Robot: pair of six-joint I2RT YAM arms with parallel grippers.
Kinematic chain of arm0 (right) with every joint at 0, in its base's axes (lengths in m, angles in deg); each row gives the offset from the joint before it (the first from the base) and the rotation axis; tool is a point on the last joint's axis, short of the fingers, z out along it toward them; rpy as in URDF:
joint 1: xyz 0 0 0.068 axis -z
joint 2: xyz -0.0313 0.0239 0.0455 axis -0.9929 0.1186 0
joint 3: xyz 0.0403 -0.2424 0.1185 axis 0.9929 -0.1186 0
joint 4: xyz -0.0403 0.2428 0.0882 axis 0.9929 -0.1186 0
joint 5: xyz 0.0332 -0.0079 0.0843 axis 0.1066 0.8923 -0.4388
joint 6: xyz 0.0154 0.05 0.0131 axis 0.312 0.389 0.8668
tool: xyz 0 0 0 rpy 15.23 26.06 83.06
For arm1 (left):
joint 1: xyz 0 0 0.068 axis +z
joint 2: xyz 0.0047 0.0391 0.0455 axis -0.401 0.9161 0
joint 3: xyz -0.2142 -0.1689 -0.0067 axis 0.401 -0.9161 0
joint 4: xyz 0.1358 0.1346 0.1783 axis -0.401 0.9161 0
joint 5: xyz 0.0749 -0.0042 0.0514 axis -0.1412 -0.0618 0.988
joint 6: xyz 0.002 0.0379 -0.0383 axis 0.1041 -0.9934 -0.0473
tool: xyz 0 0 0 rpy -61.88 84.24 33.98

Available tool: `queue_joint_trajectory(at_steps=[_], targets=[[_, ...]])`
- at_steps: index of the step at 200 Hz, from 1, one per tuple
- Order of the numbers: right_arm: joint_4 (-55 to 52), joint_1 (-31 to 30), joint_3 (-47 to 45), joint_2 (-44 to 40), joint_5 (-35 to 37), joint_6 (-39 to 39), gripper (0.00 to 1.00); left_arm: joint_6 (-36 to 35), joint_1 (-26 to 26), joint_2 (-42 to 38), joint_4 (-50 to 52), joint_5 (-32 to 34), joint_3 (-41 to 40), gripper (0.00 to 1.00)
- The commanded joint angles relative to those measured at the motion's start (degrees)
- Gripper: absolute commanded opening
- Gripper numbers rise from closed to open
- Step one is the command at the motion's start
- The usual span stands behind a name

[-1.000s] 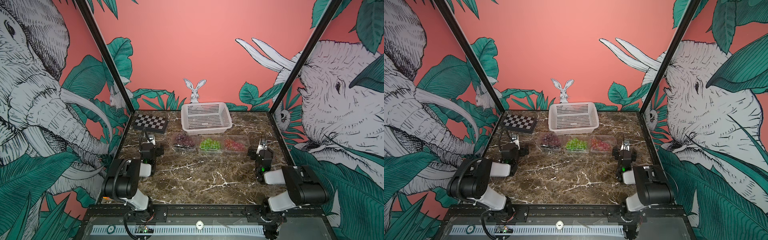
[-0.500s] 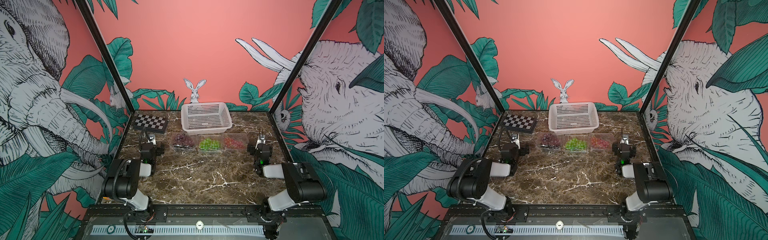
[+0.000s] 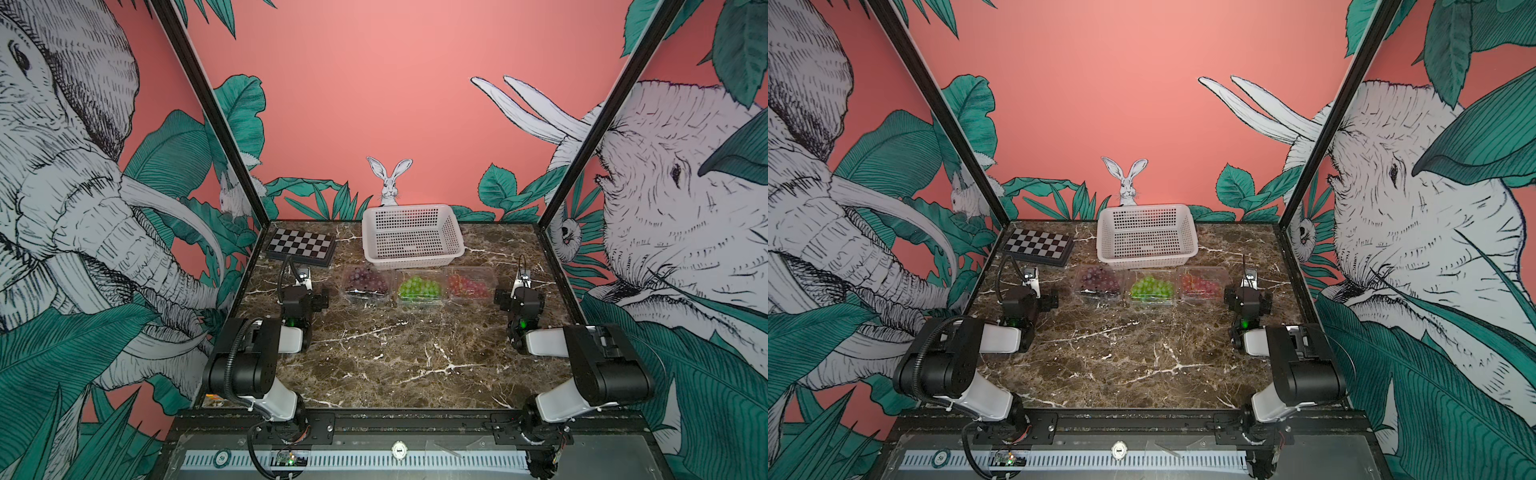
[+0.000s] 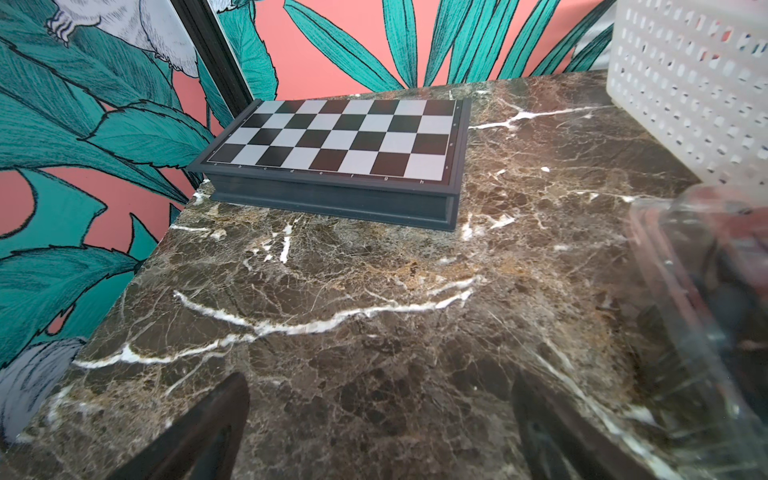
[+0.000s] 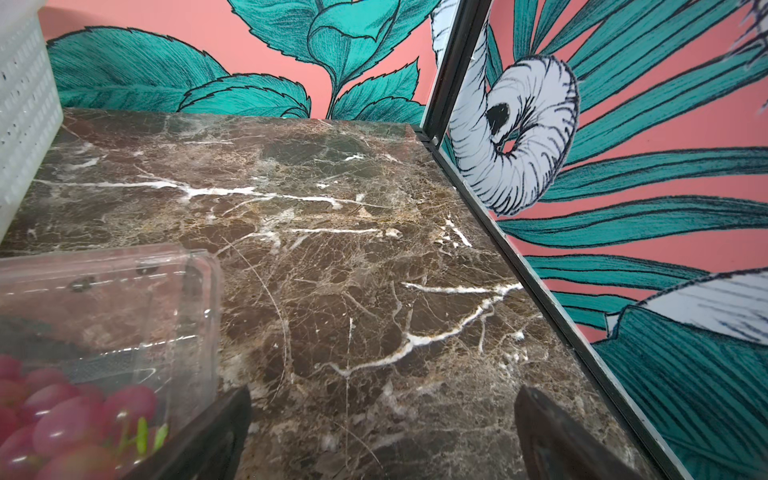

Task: Pack grapes into containers
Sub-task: Reset both arms

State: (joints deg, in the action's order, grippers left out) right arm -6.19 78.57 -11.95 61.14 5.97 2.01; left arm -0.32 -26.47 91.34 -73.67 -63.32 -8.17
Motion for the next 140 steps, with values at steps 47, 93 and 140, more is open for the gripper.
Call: queue_joint_trajectory(at_steps=[47,93,140], targets=[[0.92,-0.21,-0.22,-0.39,0.42,-0.12,0.98,-0.54,0.19,-1.31,-0.64,-0.37,0.57,1.00],[3.78,-0.23,-3.90,-4.50,-1.58,-0.78,0.98,-0.71,0.20,-3.98,1.44,-0.79,0.44,1.00],[0.03,-0.02,0.22,-0.25,1.57,0.70,0.98,-1.03,0.19,-1.96,2.67,-1.42,2.07,0.99]])
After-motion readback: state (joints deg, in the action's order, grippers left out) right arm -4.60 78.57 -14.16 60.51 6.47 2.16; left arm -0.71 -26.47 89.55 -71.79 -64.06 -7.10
